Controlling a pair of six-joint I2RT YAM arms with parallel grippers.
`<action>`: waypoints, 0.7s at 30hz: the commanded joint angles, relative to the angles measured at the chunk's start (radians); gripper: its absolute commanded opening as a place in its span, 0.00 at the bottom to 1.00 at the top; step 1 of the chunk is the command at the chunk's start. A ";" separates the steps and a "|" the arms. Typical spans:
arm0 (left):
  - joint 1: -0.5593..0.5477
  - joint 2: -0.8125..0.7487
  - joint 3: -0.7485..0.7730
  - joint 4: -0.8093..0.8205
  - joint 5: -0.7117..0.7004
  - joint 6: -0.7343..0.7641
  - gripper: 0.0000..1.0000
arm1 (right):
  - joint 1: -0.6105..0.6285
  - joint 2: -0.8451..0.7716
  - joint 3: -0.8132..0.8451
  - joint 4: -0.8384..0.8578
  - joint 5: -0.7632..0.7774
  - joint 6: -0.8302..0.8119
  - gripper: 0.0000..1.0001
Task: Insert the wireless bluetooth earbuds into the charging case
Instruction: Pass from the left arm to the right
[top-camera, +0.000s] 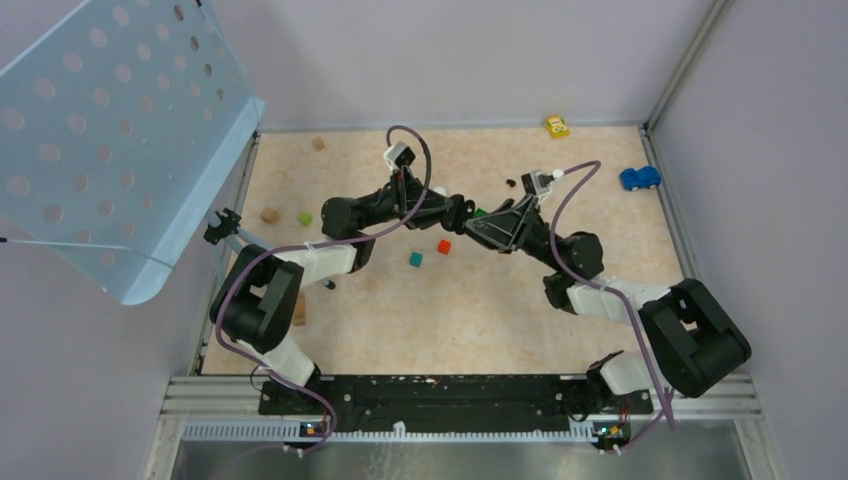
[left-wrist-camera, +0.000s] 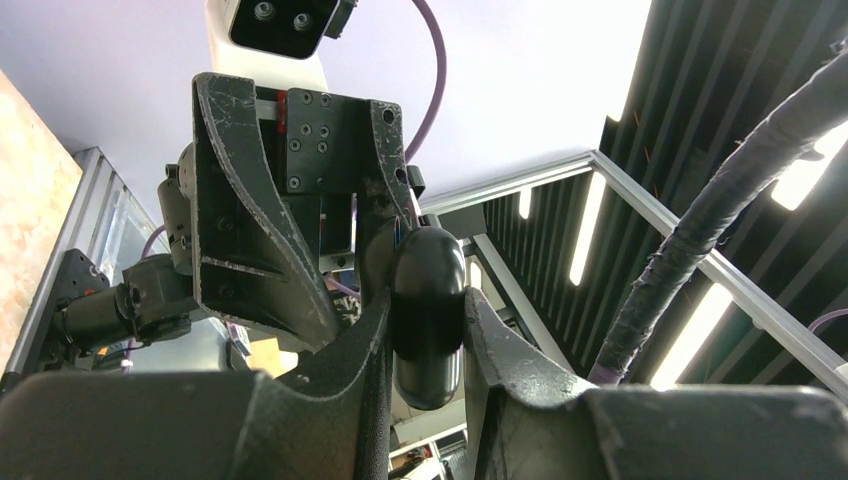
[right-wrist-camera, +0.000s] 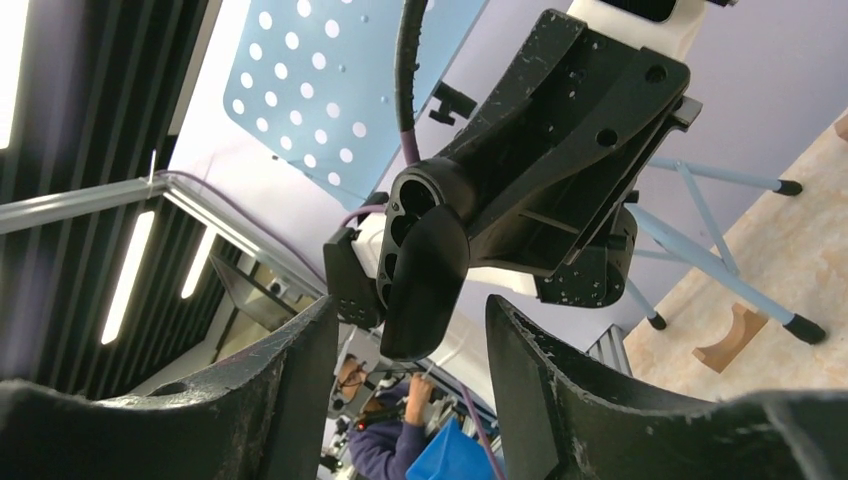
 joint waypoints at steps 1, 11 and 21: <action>-0.001 -0.026 0.011 0.237 -0.017 -0.013 0.00 | -0.012 -0.025 0.023 0.229 0.045 -0.008 0.54; -0.002 -0.042 -0.007 0.226 -0.023 0.002 0.00 | -0.016 -0.005 0.043 0.228 0.061 0.001 0.38; -0.001 -0.035 -0.015 0.239 -0.032 0.003 0.00 | -0.015 0.008 0.053 0.230 0.058 0.019 0.18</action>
